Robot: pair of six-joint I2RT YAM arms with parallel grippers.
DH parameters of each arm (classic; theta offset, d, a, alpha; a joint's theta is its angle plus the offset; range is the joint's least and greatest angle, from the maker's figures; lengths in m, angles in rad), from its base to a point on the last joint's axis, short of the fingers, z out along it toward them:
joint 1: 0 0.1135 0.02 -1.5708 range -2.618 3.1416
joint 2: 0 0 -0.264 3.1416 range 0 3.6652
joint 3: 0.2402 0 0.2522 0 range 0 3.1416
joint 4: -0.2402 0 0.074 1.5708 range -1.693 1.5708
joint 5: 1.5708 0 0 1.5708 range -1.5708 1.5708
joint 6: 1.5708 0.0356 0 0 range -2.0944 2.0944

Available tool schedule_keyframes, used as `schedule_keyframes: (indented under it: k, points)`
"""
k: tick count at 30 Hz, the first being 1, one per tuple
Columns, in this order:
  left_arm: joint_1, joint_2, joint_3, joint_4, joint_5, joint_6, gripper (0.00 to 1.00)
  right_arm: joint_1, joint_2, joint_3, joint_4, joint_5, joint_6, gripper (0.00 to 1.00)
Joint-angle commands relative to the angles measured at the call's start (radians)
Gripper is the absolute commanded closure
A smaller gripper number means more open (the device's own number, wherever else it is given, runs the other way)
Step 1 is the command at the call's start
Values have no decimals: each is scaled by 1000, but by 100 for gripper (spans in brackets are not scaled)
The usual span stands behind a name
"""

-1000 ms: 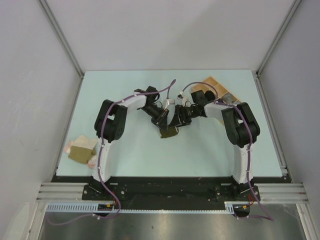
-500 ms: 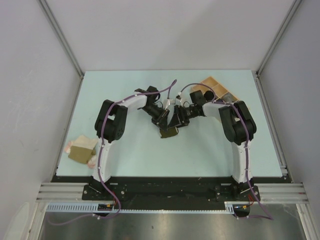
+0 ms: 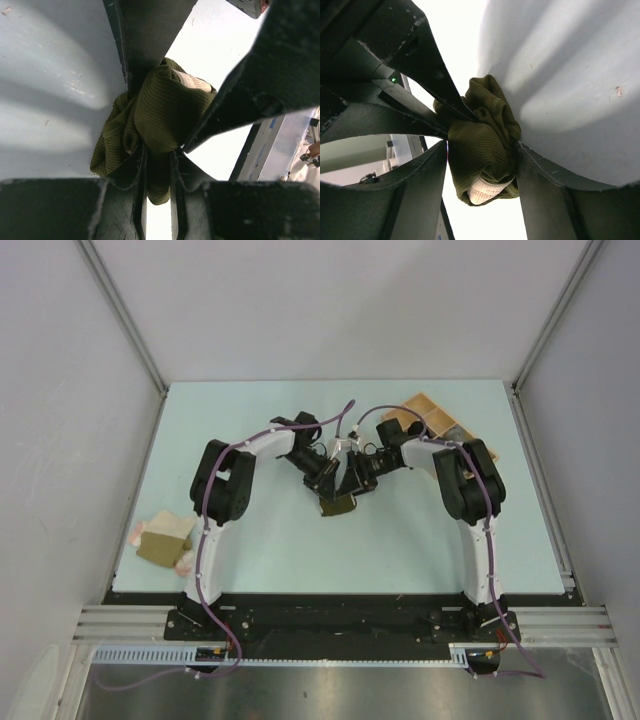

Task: Roll the underwear
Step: Roll the underwear to the center of the board, then place the underwear in the storage box.

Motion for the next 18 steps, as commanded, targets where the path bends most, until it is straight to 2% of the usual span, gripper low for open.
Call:
schedule_keyframes:
  k: [1, 6, 11, 14, 18]
  points:
    - [-35, 72, -15, 45, -207, 69, 85, 62, 114, -18, -183, 119, -104, 36]
    - [-35, 72, -17, 46, -209, 71, 85, 69, 140, 16, -246, 91, -153, 32]
    - [-35, 69, -20, 49, -212, 68, 85, 90, 157, 43, -280, 95, -178, 32]
    - [-36, 69, -21, 51, -216, 68, 85, 96, 172, 59, -300, 105, -190, 36]
    - [-36, 69, -21, 52, -221, 64, 85, 98, 188, 69, -324, 112, -201, 49]
